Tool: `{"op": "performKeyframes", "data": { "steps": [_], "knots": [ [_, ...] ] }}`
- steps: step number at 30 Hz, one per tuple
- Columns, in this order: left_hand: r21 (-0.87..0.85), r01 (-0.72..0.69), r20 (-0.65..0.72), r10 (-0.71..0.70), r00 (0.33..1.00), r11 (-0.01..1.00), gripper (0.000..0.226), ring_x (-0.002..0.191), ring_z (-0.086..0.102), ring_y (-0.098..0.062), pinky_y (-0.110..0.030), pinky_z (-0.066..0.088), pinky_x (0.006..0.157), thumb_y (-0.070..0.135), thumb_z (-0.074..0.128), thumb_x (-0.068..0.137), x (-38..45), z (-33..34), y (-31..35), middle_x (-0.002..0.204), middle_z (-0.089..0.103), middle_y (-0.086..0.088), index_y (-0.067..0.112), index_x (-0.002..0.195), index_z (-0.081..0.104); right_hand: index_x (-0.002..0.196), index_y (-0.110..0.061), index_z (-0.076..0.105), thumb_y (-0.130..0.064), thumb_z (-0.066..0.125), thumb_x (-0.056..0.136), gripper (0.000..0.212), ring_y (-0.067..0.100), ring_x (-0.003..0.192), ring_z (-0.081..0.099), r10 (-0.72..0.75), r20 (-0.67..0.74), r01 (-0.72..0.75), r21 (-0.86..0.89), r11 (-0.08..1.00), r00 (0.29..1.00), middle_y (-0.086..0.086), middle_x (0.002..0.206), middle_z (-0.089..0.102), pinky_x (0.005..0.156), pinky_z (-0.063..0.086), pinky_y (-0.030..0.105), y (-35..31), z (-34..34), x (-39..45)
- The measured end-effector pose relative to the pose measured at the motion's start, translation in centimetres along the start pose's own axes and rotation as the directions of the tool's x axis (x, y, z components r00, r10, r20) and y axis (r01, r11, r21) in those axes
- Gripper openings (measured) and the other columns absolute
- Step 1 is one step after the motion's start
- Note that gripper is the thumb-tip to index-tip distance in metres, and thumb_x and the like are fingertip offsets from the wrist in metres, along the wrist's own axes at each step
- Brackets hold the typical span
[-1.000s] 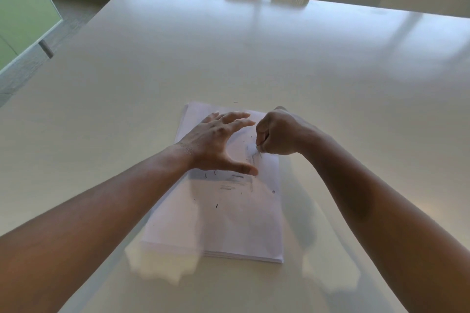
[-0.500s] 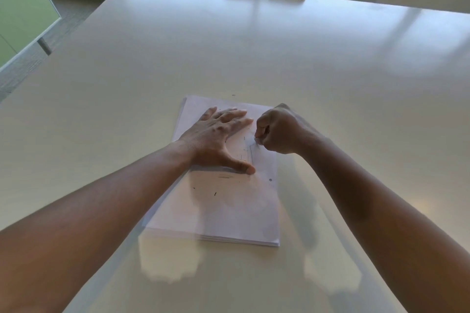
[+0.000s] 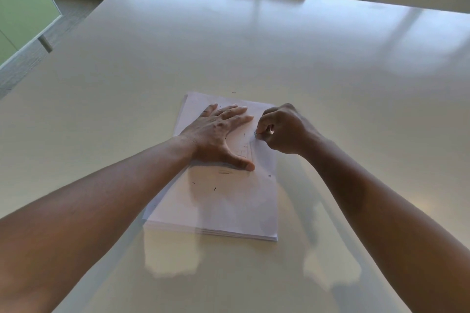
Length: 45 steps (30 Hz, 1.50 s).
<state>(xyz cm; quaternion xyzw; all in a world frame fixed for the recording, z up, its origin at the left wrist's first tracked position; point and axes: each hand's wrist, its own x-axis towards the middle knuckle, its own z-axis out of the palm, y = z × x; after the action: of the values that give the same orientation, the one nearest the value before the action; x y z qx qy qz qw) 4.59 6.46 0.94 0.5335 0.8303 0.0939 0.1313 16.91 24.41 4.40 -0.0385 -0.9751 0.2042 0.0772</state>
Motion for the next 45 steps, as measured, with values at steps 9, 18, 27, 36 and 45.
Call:
{"op": "performKeyframes", "data": {
  "steps": [9, 18, 27, 36, 45],
  "knots": [
    [-0.006, 0.001, -0.002, -0.001, 1.0, 1.0, 0.135, 0.156, -0.009, 0.0, -0.041, -0.012, 0.127, 0.106, 0.047, 0.051, 0.0, 0.1, 0.0, 0.172, 0.002, 0.016, 0.039, 0.163, 0.015, 0.071, -0.016, 0.077, -0.004, 0.077, 0.074, 0.013, 0.011, 0.063, 0.058, -0.118, 0.027, 0.117, 0.008, 0.993, 0.993, -0.006, 0.072, 0.069, 0.065, 0.054, 0.033, 0.6, -0.1, -0.9],
    [0.007, 0.001, -0.017, -0.001, 1.0, 1.0, 0.135, 0.156, -0.007, -0.001, -0.041, -0.011, 0.127, 0.105, 0.047, 0.052, 0.0, 0.1, 0.1, 0.172, 0.003, 0.015, 0.037, 0.163, 0.016, 0.07, -0.013, 0.077, -0.001, 0.077, 0.071, 0.012, 0.015, 0.059, 0.06, -0.157, -0.121, 0.163, 0.042, 0.986, 0.98, -0.001, 0.073, 0.072, 0.061, 0.054, 0.033, 0.9, 0.8, -1.5],
    [-0.003, 0.003, -0.016, -0.003, 1.0, 1.0, 0.134, 0.156, -0.006, -0.002, -0.04, -0.013, 0.127, 0.104, 0.048, 0.053, -0.1, 0.0, 0.1, 0.172, 0.004, 0.014, 0.037, 0.164, 0.015, 0.069, -0.012, 0.077, 0.001, 0.076, 0.071, 0.014, 0.011, 0.059, 0.055, -0.199, -0.142, 0.206, 0.038, 0.978, 0.97, -0.001, 0.07, 0.071, 0.06, 0.054, 0.034, 0.6, 1.1, -0.6],
    [-0.011, 0.011, -0.026, -0.011, 1.0, 1.0, 0.133, 0.156, -0.006, -0.001, -0.041, -0.011, 0.127, 0.103, 0.05, 0.053, -0.1, 0.2, 0.2, 0.172, 0.004, 0.015, 0.037, 0.163, 0.016, 0.067, -0.01, 0.075, -0.002, 0.079, 0.072, 0.01, 0.016, 0.058, 0.061, -0.274, 0.033, 0.268, 0.132, 0.954, 0.961, 0.0, 0.068, 0.071, 0.059, 0.051, 0.028, -0.4, 0.2, -2.0],
    [-0.003, 0.009, -0.002, -0.009, 1.0, 1.0, 0.133, 0.155, -0.009, 0.001, -0.04, -0.013, 0.127, 0.102, 0.05, 0.054, -0.2, -0.1, 0.3, 0.172, 0.001, 0.016, 0.037, 0.164, 0.014, 0.072, -0.013, 0.077, -0.003, 0.08, 0.072, 0.011, 0.013, 0.059, 0.06, -0.176, -0.121, 0.192, 0.143, 0.971, 0.977, -0.001, 0.073, 0.072, 0.062, 0.054, 0.029, 0.3, 1.5, -1.1]
  ]
}}
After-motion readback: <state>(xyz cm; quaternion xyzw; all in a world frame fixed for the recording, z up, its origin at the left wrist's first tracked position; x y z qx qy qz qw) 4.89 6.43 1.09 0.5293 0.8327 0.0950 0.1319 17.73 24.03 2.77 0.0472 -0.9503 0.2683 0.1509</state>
